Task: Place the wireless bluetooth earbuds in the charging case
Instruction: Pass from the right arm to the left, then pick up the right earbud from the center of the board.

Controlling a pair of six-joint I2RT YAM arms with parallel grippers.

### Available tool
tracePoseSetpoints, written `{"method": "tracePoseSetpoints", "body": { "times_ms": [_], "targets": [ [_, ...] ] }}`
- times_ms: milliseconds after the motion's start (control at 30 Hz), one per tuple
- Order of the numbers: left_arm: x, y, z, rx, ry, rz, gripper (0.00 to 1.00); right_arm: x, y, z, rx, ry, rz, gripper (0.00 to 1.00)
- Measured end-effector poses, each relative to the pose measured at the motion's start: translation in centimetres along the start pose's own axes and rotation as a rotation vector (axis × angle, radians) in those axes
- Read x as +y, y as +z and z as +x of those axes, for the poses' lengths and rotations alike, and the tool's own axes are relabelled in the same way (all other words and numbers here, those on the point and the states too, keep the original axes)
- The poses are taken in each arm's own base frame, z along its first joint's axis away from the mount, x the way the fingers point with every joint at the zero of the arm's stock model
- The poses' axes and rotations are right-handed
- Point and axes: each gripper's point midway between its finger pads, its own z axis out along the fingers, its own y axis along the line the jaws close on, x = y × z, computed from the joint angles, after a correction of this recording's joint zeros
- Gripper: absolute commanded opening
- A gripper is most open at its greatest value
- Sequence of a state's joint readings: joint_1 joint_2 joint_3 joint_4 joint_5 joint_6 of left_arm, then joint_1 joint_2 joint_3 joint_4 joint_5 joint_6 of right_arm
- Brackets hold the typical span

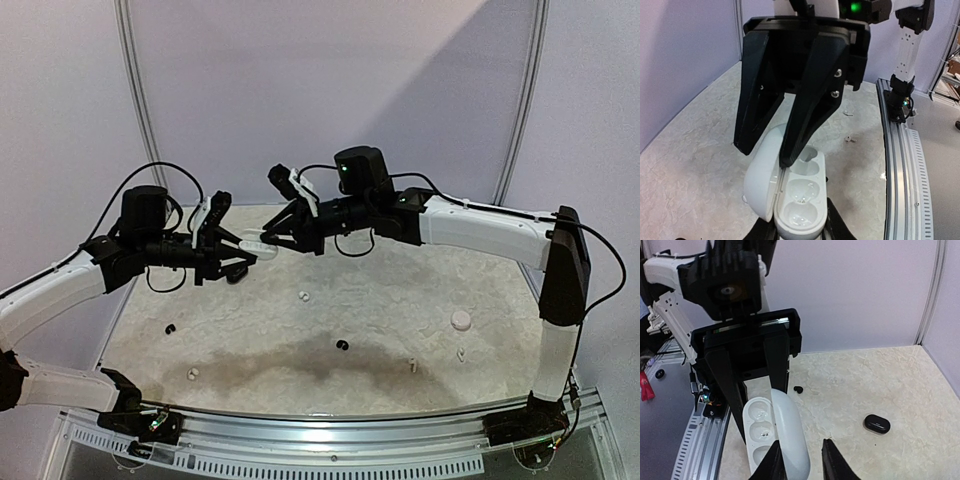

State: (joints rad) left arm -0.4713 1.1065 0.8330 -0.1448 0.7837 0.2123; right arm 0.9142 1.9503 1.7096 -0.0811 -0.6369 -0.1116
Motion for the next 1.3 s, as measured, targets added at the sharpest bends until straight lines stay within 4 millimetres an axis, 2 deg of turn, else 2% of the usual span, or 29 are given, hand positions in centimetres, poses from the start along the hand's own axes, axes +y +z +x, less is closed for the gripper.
{"method": "tracePoseSetpoints", "body": {
  "times_ms": [300, 600, 700, 833, 900, 967, 1033, 1133, 1200, 1300],
  "targets": [
    [0.9, -0.1, -0.2, -0.007, -0.065, -0.05, 0.0, -0.7, -0.7, -0.7, -0.034, 0.1, -0.017, 0.49],
    [2.1, -0.3, 0.0, -0.012, -0.158, -0.106, 0.0, -3.6, -3.1, -3.8, -0.163, 0.224, -0.006, 0.6],
    [3.2, -0.7, 0.1, -0.015, -0.196, -0.151, 0.0, -5.5, -3.6, -3.6, -0.161, 0.287, 0.054, 0.47],
    [5.3, -1.6, 0.6, -0.021, -0.258, -0.249, 0.0, -10.4, -3.1, -2.7, -0.105, 0.438, 0.24, 0.37],
    [6.0, -1.9, 1.0, -0.018, -0.277, -0.287, 0.0, -12.9, -2.5, -0.6, -0.05, 0.509, 0.341, 0.35],
    [6.4, -2.1, 1.5, -0.014, -0.292, -0.318, 0.0, -14.6, -1.9, 3.0, 0.027, 0.576, 0.427, 0.35],
    [6.5, -2.2, 1.7, -0.012, -0.296, -0.335, 0.0, -15.7, -1.3, 7.9, 0.136, 0.643, 0.503, 0.34],
    [6.6, -2.3, 2.0, -0.009, -0.298, -0.348, 0.0, -16.1, -0.4, 15.2, 0.308, 0.709, 0.571, 0.31],
    [6.7, -2.3, 2.0, -0.008, -0.298, -0.351, 0.0, -15.7, 0.0, 18.8, 0.401, 0.729, 0.586, 0.28],
    [6.7, -2.4, 2.1, -0.008, -0.298, -0.352, 0.0, -15.0, 0.5, 22.0, 0.49, 0.733, 0.585, 0.26]
  ]
}}
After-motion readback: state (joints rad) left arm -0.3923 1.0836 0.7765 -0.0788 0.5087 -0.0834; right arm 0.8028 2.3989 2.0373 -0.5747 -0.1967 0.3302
